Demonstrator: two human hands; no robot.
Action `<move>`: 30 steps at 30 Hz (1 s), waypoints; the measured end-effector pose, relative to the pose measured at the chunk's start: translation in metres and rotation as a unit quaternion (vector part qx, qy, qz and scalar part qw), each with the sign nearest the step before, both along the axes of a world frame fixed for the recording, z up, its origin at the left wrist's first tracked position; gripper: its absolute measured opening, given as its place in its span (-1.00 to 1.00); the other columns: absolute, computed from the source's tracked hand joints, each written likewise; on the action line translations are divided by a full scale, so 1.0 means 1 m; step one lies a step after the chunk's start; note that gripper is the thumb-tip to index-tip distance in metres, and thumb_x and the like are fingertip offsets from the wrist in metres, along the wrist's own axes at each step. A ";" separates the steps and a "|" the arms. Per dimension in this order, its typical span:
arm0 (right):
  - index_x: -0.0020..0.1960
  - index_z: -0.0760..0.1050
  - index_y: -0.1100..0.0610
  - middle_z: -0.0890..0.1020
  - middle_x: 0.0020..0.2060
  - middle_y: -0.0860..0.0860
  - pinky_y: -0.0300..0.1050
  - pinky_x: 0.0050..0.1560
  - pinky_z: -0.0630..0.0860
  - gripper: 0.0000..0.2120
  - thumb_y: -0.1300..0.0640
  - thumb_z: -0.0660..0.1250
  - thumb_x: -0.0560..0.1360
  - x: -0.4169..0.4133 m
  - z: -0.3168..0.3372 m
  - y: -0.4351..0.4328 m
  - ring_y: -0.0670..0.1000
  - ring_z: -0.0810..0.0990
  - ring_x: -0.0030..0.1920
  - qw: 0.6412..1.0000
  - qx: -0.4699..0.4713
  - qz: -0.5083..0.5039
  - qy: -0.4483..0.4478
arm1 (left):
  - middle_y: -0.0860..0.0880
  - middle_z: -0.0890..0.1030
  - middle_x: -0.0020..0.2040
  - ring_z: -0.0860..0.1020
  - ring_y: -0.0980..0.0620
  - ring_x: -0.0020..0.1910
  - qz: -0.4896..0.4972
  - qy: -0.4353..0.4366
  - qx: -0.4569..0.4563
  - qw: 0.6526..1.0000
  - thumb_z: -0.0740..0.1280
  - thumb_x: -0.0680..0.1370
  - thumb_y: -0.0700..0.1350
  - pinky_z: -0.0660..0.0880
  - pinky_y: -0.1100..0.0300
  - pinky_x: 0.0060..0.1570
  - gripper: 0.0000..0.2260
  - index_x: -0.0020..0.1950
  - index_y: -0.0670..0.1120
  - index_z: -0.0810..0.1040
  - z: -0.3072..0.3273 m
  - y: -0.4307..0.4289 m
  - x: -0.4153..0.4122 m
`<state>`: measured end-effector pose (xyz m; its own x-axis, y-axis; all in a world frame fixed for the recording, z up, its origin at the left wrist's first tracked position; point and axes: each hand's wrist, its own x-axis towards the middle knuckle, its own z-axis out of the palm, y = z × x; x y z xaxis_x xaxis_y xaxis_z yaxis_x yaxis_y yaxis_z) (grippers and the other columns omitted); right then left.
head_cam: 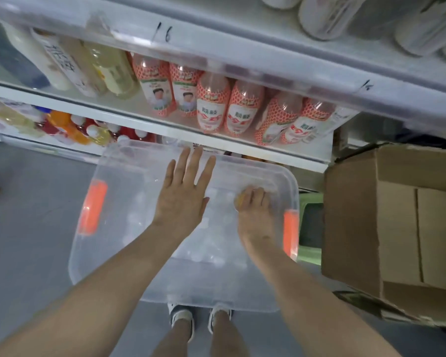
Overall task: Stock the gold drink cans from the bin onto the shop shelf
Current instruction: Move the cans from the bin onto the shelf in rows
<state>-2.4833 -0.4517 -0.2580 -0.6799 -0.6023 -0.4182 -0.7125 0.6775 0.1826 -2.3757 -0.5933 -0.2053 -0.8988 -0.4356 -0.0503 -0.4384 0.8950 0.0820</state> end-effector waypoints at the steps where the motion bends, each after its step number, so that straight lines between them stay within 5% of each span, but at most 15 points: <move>1: 0.30 0.40 0.35 0.53 0.02 0.29 0.07 0.08 0.47 -0.42 0.33 0.20 0.26 0.000 -0.004 -0.001 0.25 0.53 0.03 1.000 0.003 0.010 0.020 | -0.20 -0.15 0.56 -0.15 -0.23 0.53 0.000 0.001 0.001 1.000 0.33 0.51 0.03 0.02 -0.17 0.47 -0.18 0.57 -0.08 -0.14 -0.002 -0.001 0.000; 5: 0.01 0.48 0.26 0.51 -0.15 0.16 -0.04 -0.12 0.39 -0.66 0.42 0.10 0.31 -0.001 -0.006 0.000 0.16 0.50 -0.11 0.999 -0.022 0.022 0.028 | -0.18 -0.23 0.55 -0.22 -0.21 0.52 0.002 -0.021 0.005 1.000 0.31 0.52 0.02 0.01 -0.14 0.47 -0.15 0.56 -0.07 -0.24 -0.003 0.000 0.003; 8: 0.12 0.45 0.26 0.53 -0.02 0.14 -0.07 0.01 0.39 -0.77 0.28 0.25 0.48 0.000 0.016 0.002 0.13 0.50 0.01 0.999 -0.029 -0.006 -0.015 | -0.17 -0.33 0.53 -0.30 -0.20 0.51 0.003 -0.060 0.013 0.998 0.27 0.55 0.02 -0.03 -0.11 0.49 -0.16 0.53 -0.06 -0.34 0.004 -0.001 0.002; 11: 0.26 0.38 0.22 0.51 0.10 0.12 -0.08 0.07 0.35 -0.61 0.07 0.33 0.52 0.003 0.059 0.008 0.13 0.47 0.10 0.992 -0.094 -0.046 -0.069 | -0.16 -0.33 0.53 -0.29 -0.19 0.51 -0.007 -0.098 0.043 0.994 0.24 0.57 0.03 -0.06 -0.06 0.50 -0.19 0.54 -0.04 -0.33 0.023 -0.007 -0.001; 18: 0.40 0.29 0.16 0.42 0.26 0.10 0.00 0.16 0.45 -0.43 0.04 0.40 0.48 0.005 0.208 0.023 0.16 0.48 0.19 0.934 -0.284 -0.116 -0.181 | -0.13 0.15 0.54 0.16 -0.14 0.49 -0.015 -0.119 0.115 0.986 0.21 0.59 0.03 0.15 0.04 0.44 -0.39 0.56 -0.06 0.01 0.130 -0.017 -0.005; 24: 0.45 0.26 0.03 0.39 0.29 0.03 -0.02 0.15 0.43 -0.48 -0.07 0.28 0.54 0.002 0.362 0.028 0.10 0.47 0.22 0.915 -0.372 -0.062 -0.139 | -0.01 0.51 0.29 0.47 -0.10 0.25 -0.035 0.007 0.101 0.994 0.23 0.56 0.04 0.49 0.01 0.08 -0.63 0.36 0.04 0.42 0.279 -0.032 0.001; 30: 0.44 0.30 0.03 0.43 0.23 -0.04 -0.18 0.17 0.35 -0.52 -0.14 0.18 0.58 -0.009 0.496 0.024 -0.06 0.44 0.20 0.891 -0.449 0.020 -0.057 | 0.06 0.56 0.18 0.54 -0.03 0.14 -0.108 0.162 -0.004 0.981 0.23 0.56 0.06 0.52 0.04 -0.01 -0.68 0.31 0.06 0.48 0.426 -0.044 -0.010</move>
<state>-2.4919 -0.4274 0.2382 -0.6340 -0.7520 0.1805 -0.7191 0.4874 -0.4953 -2.3852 -0.6370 0.2207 -0.9382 -0.2320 0.2567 -0.1901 0.9655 0.1778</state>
